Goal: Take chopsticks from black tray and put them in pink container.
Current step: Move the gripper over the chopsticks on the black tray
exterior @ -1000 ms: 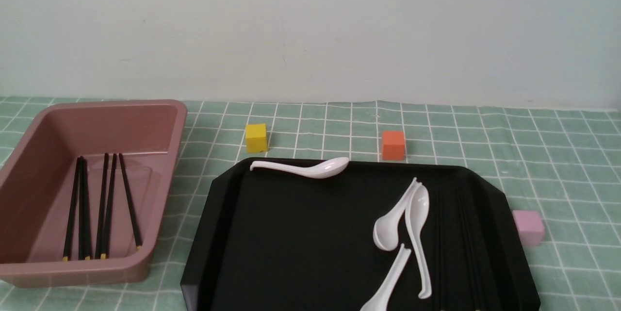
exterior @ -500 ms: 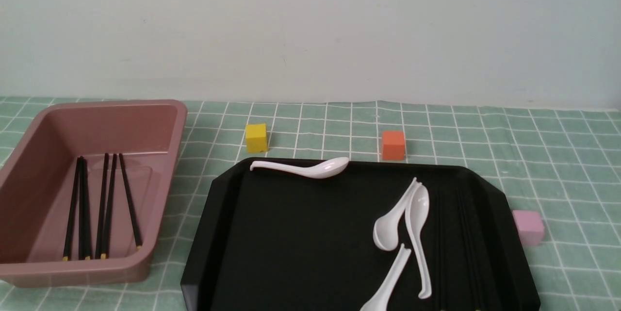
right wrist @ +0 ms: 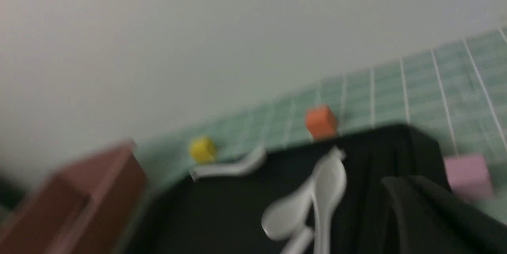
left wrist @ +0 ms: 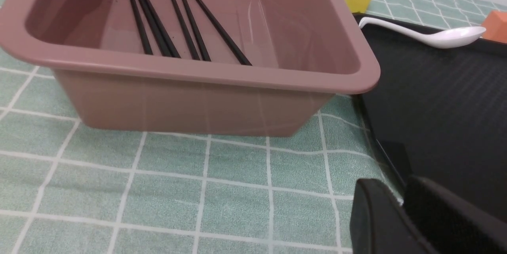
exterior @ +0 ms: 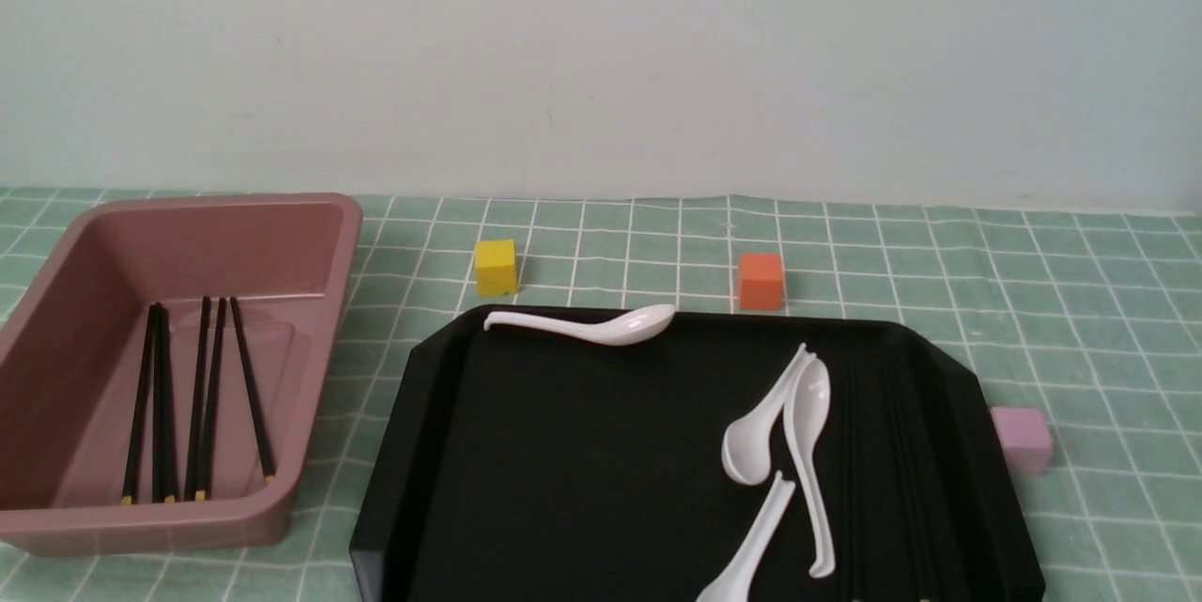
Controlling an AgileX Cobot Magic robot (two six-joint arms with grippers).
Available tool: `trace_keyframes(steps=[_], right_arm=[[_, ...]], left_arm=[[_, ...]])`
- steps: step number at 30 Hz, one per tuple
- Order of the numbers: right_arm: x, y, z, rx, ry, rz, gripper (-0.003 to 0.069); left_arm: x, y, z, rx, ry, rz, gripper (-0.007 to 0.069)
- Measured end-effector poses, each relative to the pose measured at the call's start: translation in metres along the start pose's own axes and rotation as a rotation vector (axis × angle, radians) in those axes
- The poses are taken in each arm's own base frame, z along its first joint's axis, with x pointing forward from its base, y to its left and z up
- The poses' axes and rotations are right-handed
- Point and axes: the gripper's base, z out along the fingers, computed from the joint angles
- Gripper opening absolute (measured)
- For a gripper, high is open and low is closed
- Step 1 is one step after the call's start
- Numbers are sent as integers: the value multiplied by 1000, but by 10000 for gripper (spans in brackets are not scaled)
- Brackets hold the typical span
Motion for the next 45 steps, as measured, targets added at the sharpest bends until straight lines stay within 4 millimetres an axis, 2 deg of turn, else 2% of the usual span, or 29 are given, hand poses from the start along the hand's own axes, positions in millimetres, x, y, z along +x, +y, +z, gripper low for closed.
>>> trace_keyframes(steps=[3,4,5,7,9,13,16,20,21,23,24,26,31,36,40,42,45], right_arm=[[2,-3,34,146,374,-43,6],[2,-4,36,156,401,-43,6],[6,-7,57,213,595,-34,9],[11,-8,71,226,722,-37,15],[24,6,103,116,906,-64,40],[45,36,134,27,1045,-94,83],[55,54,151,78,1087,-112,101],[65,69,175,235,1073,-158,169],[66,69,177,257,1073,-145,174],[74,72,192,363,1033,-181,253],[75,72,192,371,1035,-174,259],[83,68,204,447,1011,-187,317],[103,55,221,525,1028,-211,360],[119,48,231,549,1045,-202,362],[120,49,234,553,1047,-202,342],[121,49,235,554,1052,-189,283],[120,50,234,554,1055,-177,153]], left_arm=[[0,0,0,0,0,0,127],[0,0,0,0,0,0,127],[0,0,0,0,0,0,129],[0,0,0,0,0,0,130],[0,0,0,0,0,0,133],[0,0,0,0,0,0,137],[0,0,0,0,0,0,140],[0,0,0,0,1,0,146],[0,0,0,0,1,0,146],[0,0,0,0,1,0,148],[0,0,0,0,1,0,148],[0,0,0,0,1,0,150],[0,0,0,0,1,0,158],[0,0,0,0,1,0,163],[0,0,0,0,0,0,163],[0,0,0,0,1,0,163],[0,0,0,0,1,0,163]])
